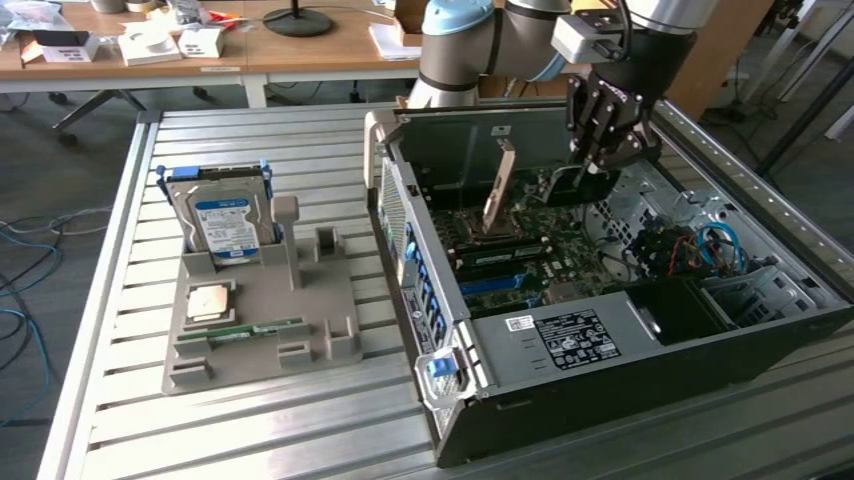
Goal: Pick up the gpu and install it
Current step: 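Insert the gpu into the slot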
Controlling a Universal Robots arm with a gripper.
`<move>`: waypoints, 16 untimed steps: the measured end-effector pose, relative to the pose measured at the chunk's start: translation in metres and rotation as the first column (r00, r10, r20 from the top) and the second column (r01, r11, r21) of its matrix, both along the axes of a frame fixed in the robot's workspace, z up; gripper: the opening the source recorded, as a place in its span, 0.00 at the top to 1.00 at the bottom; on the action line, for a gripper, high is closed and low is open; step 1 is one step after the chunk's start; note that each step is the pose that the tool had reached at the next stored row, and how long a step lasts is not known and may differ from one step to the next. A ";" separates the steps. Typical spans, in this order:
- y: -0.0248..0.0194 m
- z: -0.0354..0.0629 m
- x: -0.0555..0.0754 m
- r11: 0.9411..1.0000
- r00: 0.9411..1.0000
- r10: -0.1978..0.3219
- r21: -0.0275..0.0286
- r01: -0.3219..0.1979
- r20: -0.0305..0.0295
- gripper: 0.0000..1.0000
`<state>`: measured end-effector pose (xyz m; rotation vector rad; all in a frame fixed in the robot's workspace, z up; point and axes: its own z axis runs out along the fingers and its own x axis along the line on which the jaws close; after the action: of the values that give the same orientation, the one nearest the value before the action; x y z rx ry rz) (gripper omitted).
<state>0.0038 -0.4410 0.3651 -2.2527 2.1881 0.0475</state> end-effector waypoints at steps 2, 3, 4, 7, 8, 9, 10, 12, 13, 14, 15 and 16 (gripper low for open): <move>0.0000 0.0000 -0.001 1.000 1.000 0.000 0.000 0.000 0.000 0.74; 0.0000 0.0000 -0.001 1.000 1.000 0.000 0.000 0.000 0.000 0.74; 0.0000 0.0000 -0.001 1.000 1.000 0.000 0.000 0.000 0.000 0.74; 0.0000 0.0000 -0.001 1.000 1.000 0.000 0.000 0.000 0.000 0.74; 0.0000 0.0000 -0.001 1.000 1.000 0.000 0.000 0.000 0.000 0.74; 0.0000 0.0000 -0.001 1.000 1.000 0.000 0.000 0.000 0.000 0.74; 0.0000 0.0000 -0.001 1.000 1.000 0.000 0.000 0.000 0.000 0.74; 0.0000 0.0000 -0.001 1.000 1.000 0.000 0.000 0.000 0.000 0.74; 0.0000 0.0000 -0.001 1.000 1.000 0.000 0.000 0.000 0.000 0.74; 0.0000 0.0000 -0.001 1.000 1.000 0.000 0.000 0.000 0.000 0.74; 0.0000 0.0000 -0.001 1.000 1.000 0.000 0.000 0.000 0.000 0.74; 0.0000 0.0000 -0.002 1.000 1.000 0.000 0.000 0.000 0.000 0.74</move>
<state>0.0021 -0.4410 0.3650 -2.2526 2.1881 0.0476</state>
